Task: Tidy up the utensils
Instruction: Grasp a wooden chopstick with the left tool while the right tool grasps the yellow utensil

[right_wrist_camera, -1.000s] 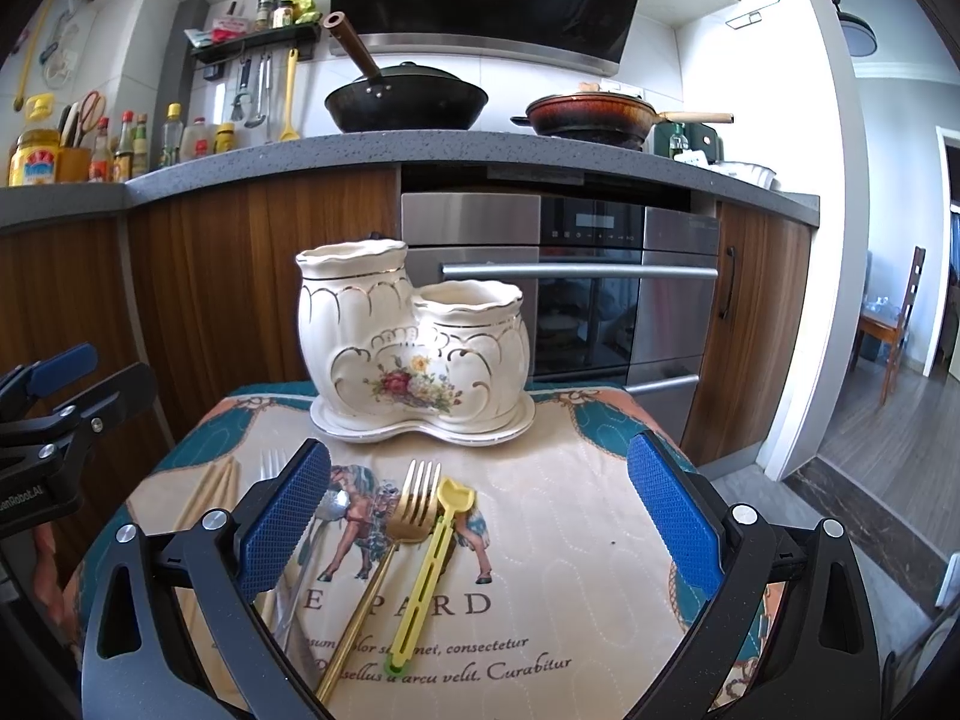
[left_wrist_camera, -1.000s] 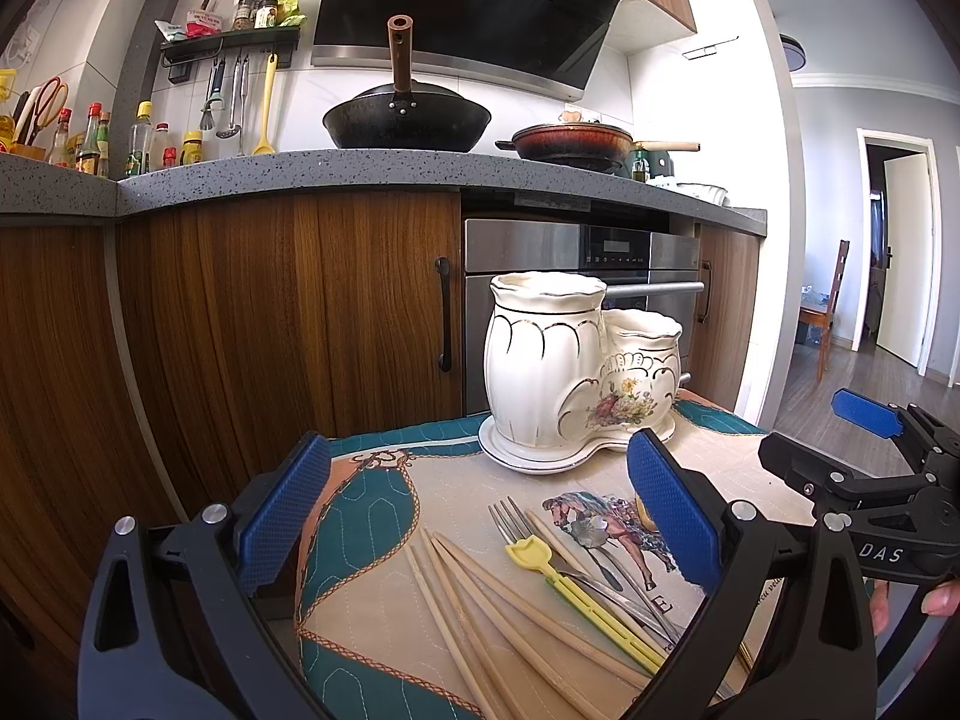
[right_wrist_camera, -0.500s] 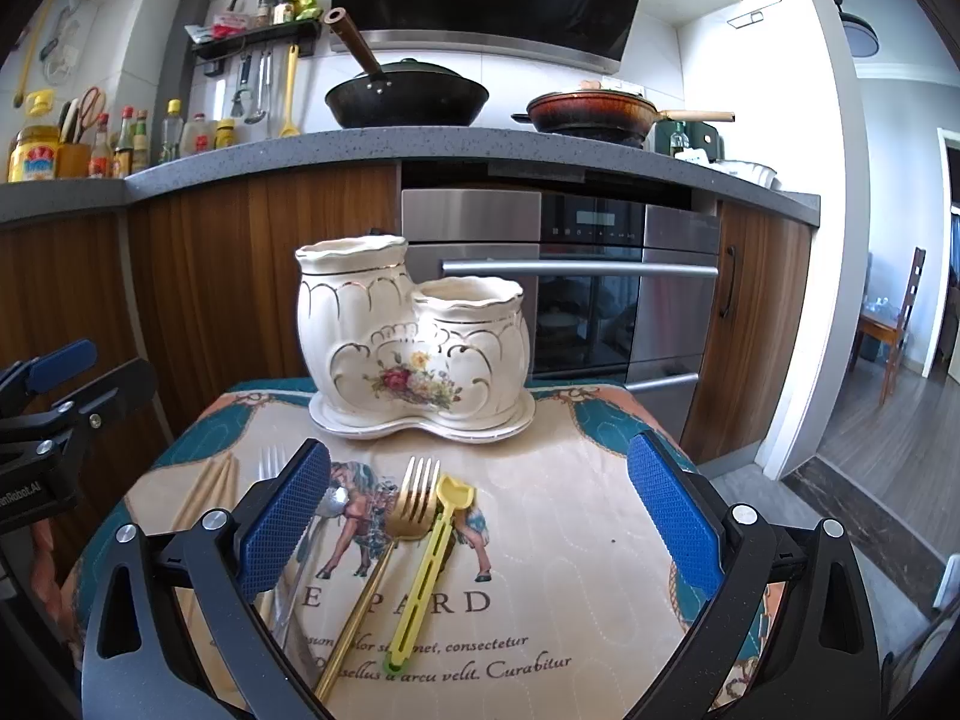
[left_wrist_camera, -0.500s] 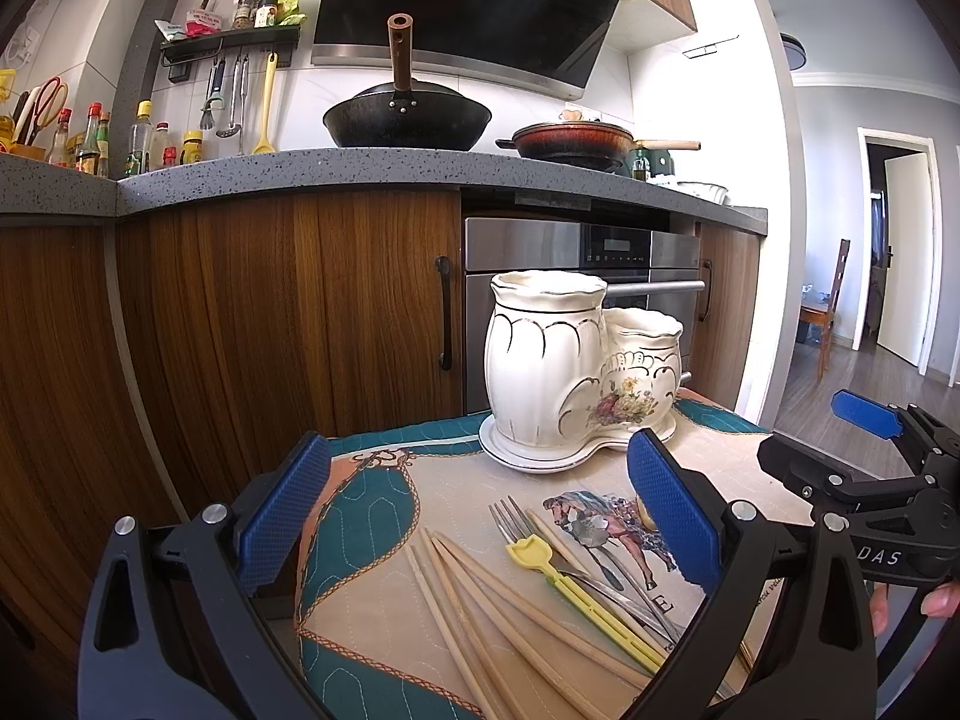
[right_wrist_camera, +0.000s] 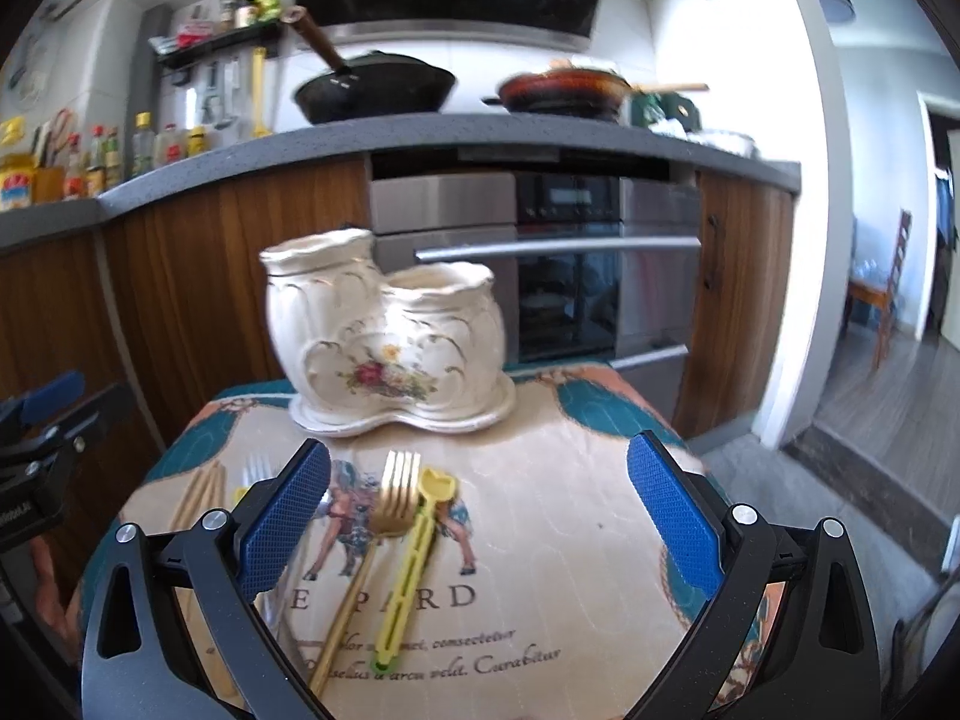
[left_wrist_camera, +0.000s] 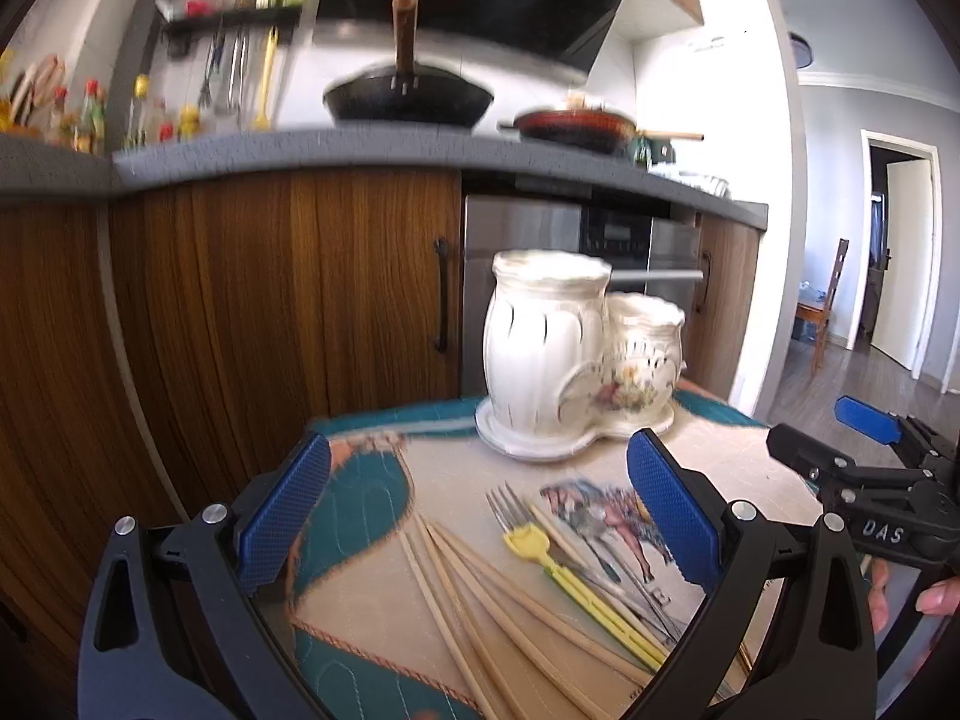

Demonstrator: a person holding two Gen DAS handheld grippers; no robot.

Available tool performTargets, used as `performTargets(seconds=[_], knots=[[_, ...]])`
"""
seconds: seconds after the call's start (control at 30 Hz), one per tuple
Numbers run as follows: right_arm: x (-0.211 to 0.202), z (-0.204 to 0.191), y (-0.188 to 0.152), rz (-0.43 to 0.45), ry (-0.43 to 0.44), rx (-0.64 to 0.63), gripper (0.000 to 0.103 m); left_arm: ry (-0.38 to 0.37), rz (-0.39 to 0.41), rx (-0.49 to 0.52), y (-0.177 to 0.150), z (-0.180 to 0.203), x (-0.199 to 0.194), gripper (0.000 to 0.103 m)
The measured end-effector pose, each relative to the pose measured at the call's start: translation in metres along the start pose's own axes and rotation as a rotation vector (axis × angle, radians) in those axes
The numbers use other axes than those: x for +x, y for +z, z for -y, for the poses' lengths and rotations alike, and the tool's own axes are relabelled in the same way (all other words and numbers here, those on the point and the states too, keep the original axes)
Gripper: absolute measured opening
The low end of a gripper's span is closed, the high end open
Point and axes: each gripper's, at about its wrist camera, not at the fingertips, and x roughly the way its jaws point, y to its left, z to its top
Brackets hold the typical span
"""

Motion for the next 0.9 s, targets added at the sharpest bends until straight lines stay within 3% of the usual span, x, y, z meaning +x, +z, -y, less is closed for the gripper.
performTargets(seconds=[0.13, 0.23, 0.37, 0.5, 0.57, 0.67, 0.77, 0.9], knots=[[0.001, 0.000, 0.000, -0.010, 0.009, -0.004, 0.098, -0.016, -0.146, -0.107, -0.009, -0.017, 0.022, 0.098], [0.001, -0.003, 0.000, -0.015, 0.006, -0.030, 0.098, -0.007, -0.202, -0.131, -0.015, -0.024, 0.030, 0.097], [0.004, -0.001, 0.000, -0.054, 0.044, -0.031, 0.098, 0.058, -0.221, -0.130, -0.016, -0.031, 0.027, 0.097], [0.010, 0.002, -0.002, -0.125, 0.109, -0.007, 0.098, 0.122, -0.328, -0.103, -0.016, -0.038, 0.030, 0.097], [0.015, 0.003, -0.004, -0.166, 0.130, -0.013, 0.098, 0.139, -0.378, -0.091, -0.015, -0.043, 0.031, 0.085], [0.027, 0.000, -0.007, -0.260, 0.158, -0.032, 0.098, 0.137, -0.431, -0.089, -0.012, -0.048, 0.032, 0.081], [0.033, -0.003, -0.007, -0.312, 0.165, -0.054, 0.094, 0.114, -0.490, -0.057, -0.009, -0.045, 0.037, 0.068], [0.043, -0.009, -0.006, -0.372, 0.176, -0.098, 0.069, 0.078, -0.578, -0.024, -0.016, -0.035, 0.048, 0.051]])
